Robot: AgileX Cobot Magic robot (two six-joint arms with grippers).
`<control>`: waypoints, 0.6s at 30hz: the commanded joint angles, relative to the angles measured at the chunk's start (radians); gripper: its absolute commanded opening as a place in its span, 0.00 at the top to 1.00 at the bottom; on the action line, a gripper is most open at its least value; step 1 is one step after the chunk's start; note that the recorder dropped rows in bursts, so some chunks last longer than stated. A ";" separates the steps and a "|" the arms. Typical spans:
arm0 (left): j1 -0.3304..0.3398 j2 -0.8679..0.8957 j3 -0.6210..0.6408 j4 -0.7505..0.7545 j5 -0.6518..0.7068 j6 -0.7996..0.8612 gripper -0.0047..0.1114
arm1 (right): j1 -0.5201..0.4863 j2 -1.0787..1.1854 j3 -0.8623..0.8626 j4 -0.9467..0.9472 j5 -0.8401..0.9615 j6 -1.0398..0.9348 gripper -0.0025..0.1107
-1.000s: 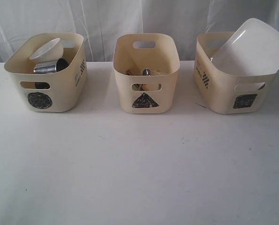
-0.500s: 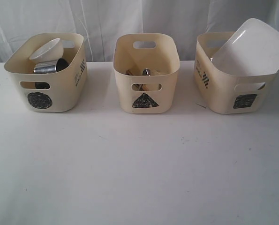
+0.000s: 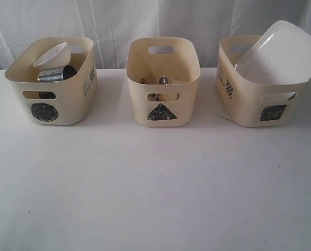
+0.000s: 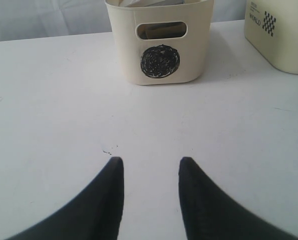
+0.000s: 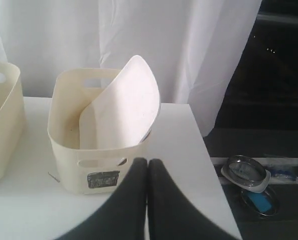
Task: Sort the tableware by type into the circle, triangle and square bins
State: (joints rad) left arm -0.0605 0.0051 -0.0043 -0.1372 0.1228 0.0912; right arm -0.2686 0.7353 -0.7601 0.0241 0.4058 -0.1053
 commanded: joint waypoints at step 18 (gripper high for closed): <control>-0.001 -0.005 0.004 -0.007 0.004 0.002 0.60 | 0.000 -0.397 0.250 -0.030 0.219 0.133 0.98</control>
State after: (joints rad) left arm -0.0605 0.0051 -0.0043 -0.1372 0.1228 0.0912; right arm -0.2686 0.3426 -0.5159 0.0448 0.6200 0.0255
